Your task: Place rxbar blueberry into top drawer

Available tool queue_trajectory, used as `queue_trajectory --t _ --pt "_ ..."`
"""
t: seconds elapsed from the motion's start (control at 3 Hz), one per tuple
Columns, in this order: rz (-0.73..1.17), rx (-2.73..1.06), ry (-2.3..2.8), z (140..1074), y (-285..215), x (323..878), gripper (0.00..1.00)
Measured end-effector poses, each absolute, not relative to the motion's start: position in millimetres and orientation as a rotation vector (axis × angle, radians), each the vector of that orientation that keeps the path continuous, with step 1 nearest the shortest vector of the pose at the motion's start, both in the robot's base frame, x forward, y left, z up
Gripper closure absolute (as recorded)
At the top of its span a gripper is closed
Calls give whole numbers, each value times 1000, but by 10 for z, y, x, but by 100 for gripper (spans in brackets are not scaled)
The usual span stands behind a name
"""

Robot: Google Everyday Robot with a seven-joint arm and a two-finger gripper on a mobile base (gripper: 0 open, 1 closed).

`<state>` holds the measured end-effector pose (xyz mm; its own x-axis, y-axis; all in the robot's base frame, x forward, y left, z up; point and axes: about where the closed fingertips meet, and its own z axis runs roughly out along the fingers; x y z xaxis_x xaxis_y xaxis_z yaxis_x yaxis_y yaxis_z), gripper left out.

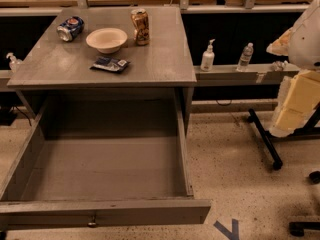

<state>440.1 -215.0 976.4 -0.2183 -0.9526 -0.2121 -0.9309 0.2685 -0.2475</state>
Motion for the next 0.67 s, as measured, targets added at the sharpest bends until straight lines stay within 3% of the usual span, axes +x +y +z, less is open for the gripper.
queue_trajectory --t 0.33,0.67 --pt "-91 -1722 2218 9766 -2130 4426 0" --pt "-26 -1860 2157 9490 -1475 5031 0"
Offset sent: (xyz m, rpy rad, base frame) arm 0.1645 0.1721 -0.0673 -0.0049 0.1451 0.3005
